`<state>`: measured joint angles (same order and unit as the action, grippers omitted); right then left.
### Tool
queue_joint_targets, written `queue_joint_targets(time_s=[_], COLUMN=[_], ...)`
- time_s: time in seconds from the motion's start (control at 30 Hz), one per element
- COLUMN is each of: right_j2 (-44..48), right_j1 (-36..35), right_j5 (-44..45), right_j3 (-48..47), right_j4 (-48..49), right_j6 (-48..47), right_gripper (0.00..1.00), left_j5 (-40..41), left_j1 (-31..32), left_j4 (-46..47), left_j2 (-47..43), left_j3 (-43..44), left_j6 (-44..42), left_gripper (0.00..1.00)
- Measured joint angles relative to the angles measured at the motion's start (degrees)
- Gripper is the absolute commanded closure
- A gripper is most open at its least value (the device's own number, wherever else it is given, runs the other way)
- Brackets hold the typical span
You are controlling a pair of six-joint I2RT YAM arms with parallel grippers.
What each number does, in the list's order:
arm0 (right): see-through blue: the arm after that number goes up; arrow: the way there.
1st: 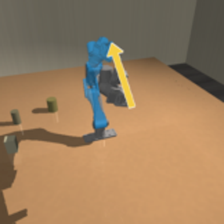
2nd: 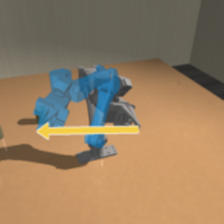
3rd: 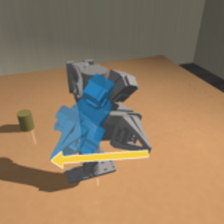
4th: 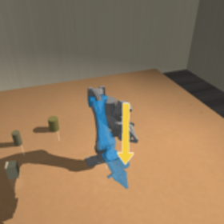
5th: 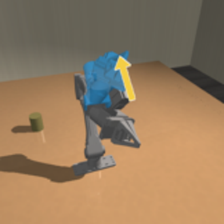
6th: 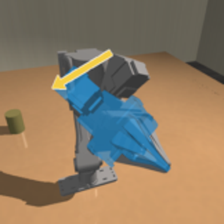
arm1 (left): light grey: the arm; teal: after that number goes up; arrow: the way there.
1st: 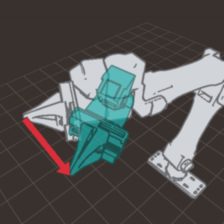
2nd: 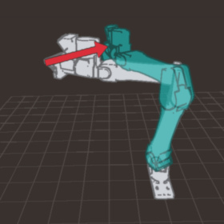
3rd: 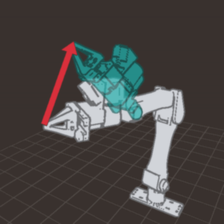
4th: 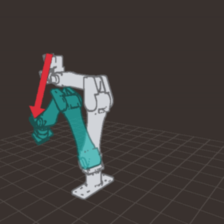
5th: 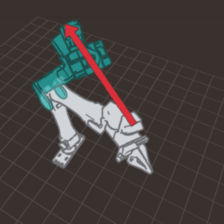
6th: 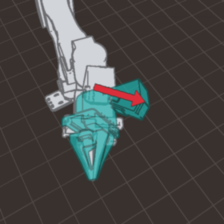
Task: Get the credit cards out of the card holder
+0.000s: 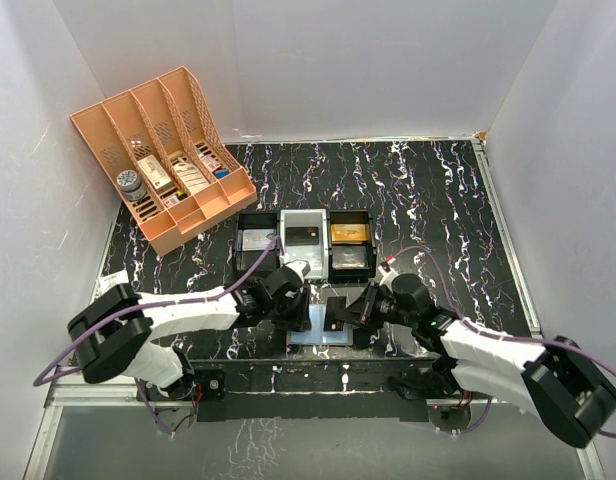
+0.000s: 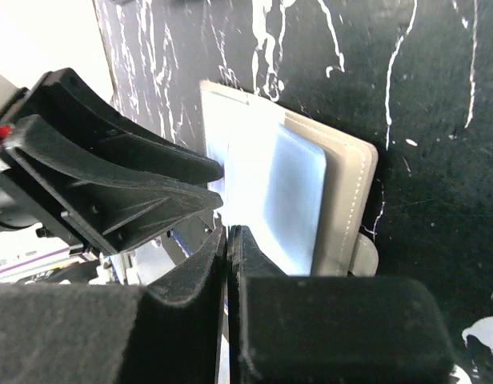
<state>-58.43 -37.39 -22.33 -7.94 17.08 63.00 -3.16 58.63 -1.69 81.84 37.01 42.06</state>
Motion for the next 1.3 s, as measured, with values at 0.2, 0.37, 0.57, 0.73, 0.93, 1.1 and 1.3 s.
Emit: queue_joint_targets(time_s=[0.2, 0.37, 0.57, 0.73, 0.93, 1.1, 1.3], right_j2=[7.9, 7.4, 6.1, 8.3, 11.3, 12.6, 12.0], right_j1=[0.0, 0.0, 0.0, 0.0, 0.0, 0.0, 0.0], right_j5=[2.3, 1.5, 0.9, 2.0, 4.2, 5.6, 4.4], right_j3=[-0.9, -1.0, -0.9, -0.8, -0.8, -0.9, -2.0], right_j4=[-7.4, -8.5, -7.3, -7.9, -11.1, -13.9, -13.8], right_j6=[-1.4, -1.4, -0.6, 0.3, -0.1, -2.1, -5.0], right_gripper=[1.0, 1.0, 1.0, 1.0, 1.0, 1.0, 1.0], left_j5=[4.7, 5.2, -3.3, -7.0, -2.7, 0.5, 2.0], left_j1=[0.0, 0.0, 0.0, 0.0, 0.0, 0.1, 0.0], left_j4=[-3.9, -4.2, 4.2, 7.8, 3.7, 1.7, -0.1], left_j2=[-8.1, -12.1, -11.8, -4.7, -0.2, -2.1, -11.4], left_j3=[-3.2, -3.3, -3.1, -1.3, -1.4, -1.9, -5.4], left_j6=[1.0, 1.2, 1.2, 1.4, 1.7, 1.6, 1.4], left_gripper=[0.58, 0.52, 0.5, 0.55, 0.59, 0.55, 0.51])
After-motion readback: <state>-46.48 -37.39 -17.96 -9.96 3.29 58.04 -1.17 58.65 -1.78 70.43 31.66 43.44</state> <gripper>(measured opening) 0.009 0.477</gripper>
